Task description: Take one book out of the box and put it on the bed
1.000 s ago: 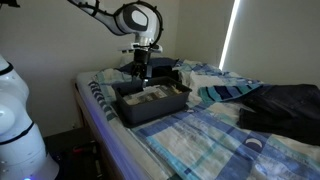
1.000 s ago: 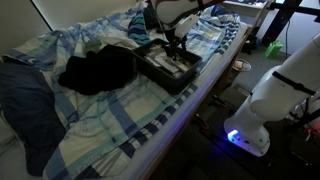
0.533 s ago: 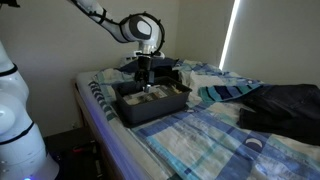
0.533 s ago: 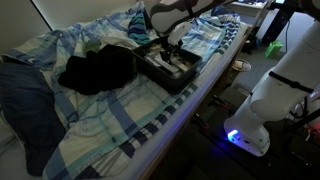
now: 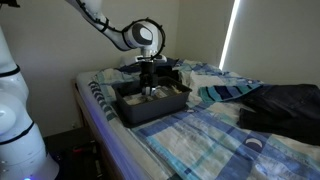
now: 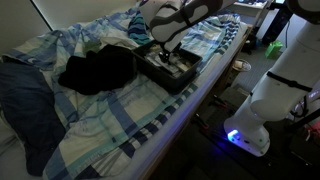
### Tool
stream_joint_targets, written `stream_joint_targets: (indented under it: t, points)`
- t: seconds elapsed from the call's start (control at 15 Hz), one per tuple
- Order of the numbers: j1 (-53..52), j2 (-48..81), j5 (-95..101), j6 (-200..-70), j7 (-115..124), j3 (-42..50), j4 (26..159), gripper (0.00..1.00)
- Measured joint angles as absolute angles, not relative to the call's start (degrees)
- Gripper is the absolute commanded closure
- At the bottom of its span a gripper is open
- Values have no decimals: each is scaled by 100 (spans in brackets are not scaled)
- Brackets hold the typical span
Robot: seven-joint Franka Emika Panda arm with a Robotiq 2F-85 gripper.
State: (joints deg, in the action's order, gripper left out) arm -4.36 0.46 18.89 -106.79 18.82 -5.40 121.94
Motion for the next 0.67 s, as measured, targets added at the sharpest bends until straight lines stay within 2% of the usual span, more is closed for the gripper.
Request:
stream_joint_targets:
  t: [0.67]
  points:
    - [-505,140,2374,-10689,2299,-540,12223,0]
